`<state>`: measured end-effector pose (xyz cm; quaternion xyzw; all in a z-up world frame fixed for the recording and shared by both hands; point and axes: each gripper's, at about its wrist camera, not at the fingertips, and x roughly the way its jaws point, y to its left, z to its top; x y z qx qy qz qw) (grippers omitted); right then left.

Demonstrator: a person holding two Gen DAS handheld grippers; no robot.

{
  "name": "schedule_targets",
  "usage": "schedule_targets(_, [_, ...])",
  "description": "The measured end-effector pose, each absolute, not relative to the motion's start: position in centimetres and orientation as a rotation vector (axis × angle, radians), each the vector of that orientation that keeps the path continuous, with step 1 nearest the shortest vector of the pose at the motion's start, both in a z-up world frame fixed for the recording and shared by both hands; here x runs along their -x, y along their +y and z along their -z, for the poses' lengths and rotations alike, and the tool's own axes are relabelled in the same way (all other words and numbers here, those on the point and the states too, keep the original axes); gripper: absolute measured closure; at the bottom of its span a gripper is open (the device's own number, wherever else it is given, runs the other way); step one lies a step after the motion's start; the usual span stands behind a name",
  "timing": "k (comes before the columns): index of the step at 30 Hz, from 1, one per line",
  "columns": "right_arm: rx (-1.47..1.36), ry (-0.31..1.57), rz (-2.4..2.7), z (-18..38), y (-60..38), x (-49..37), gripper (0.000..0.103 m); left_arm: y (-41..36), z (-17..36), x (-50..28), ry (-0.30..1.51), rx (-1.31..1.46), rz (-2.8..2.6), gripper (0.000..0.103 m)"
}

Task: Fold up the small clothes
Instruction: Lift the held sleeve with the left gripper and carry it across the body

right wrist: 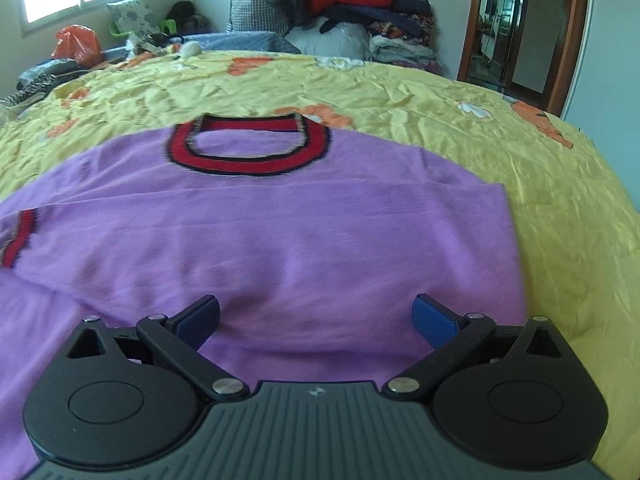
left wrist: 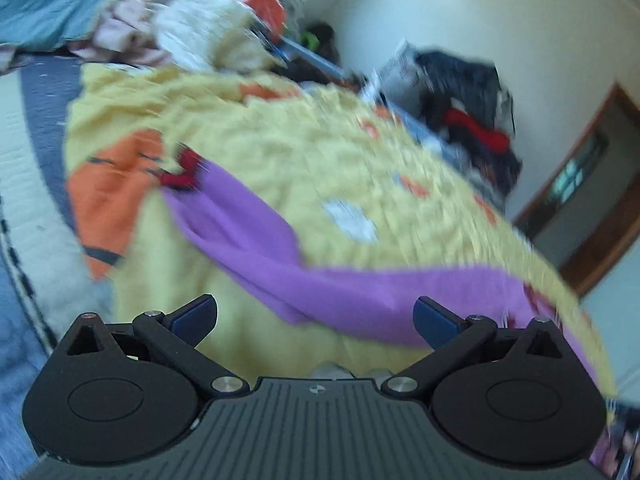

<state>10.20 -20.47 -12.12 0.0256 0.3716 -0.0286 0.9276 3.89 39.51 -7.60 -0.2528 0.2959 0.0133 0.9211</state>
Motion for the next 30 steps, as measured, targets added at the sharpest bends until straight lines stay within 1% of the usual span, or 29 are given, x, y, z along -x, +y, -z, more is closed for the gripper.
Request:
schedule_targets(4, [-0.022, 0.742, 0.011, 11.7, -18.0, -8.4, 0.000, 43.4, 7.3, -5.5, 0.559, 0.606, -0.047, 0.000])
schedule_targets(6, [0.002, 0.738, 0.008, 11.7, -17.2, -7.7, 0.000, 45.3, 7.1, -6.9, 0.567, 0.623, -0.055, 0.001])
schedule_targets(8, [0.021, 0.736, 0.018, 11.7, -16.7, -7.1, 0.000, 46.7, 7.0, -8.6, 0.616, 0.638, -0.041, 0.007])
schedule_targets(10, [0.034, 0.734, 0.023, 11.7, -16.5, -6.6, 0.000, 47.9, 7.2, -9.8, 0.639, 0.659, -0.002, 0.022])
schedule_targets(11, [0.037, 0.739, 0.031, 11.8, -16.6, -6.5, 0.000, 48.4, 7.2, -10.4, 0.648, 0.674, 0.021, 0.024])
schedule_targets(16, [0.014, 0.771, 0.072, 12.2, -17.3, -6.2, 0.000, 50.3, 8.8, -11.7, 0.680, 0.784, 0.081, 0.026])
schedule_targets(18, [0.005, 0.771, 0.081, 12.1, -17.4, -6.0, 0.000, 50.9, 9.5, -11.1, 0.654, 0.850, 0.088, 0.026])
schedule_targets(19, [0.004, 0.766, 0.084, 12.0, -17.4, -5.9, 0.000, 51.2, 9.8, -10.7, 0.637, 0.881, 0.091, 0.024])
schedule_targets(21, [0.006, 0.757, 0.093, 11.8, -17.4, -5.7, 0.000, 52.0, 10.9, -9.5, 0.612, 0.960, 0.093, 0.026])
schedule_targets(23, [0.014, 0.747, 0.090, 11.6, -17.2, -5.6, 0.000, 52.6, 12.4, -8.3, 0.587, 1.055, 0.100, 0.035])
schedule_targets(25, [0.027, 0.740, 0.097, 11.6, -16.9, -5.7, 0.000, 52.9, 13.1, -8.0, 0.591, 1.076, 0.074, 0.057])
schedule_targets(26, [0.034, 0.744, 0.097, 11.7, -16.8, -5.8, 0.000, 52.8, 13.3, -8.2, 0.607, 1.074, 0.062, 0.065])
schedule_targets(27, [0.040, 0.747, 0.095, 11.8, -16.6, -5.9, 0.000, 52.9, 13.4, -8.5, 0.617, 1.076, 0.059, 0.075])
schedule_targets(28, [0.047, 0.749, 0.094, 11.8, -16.4, -5.9, 0.000, 53.1, 13.5, -8.9, 0.632, 1.080, 0.061, 0.081])
schedule_targets(30, [0.063, 0.754, 0.097, 11.9, -16.0, -6.0, 0.000, 53.1, 13.2, -9.9, 0.654, 1.059, 0.063, 0.084])
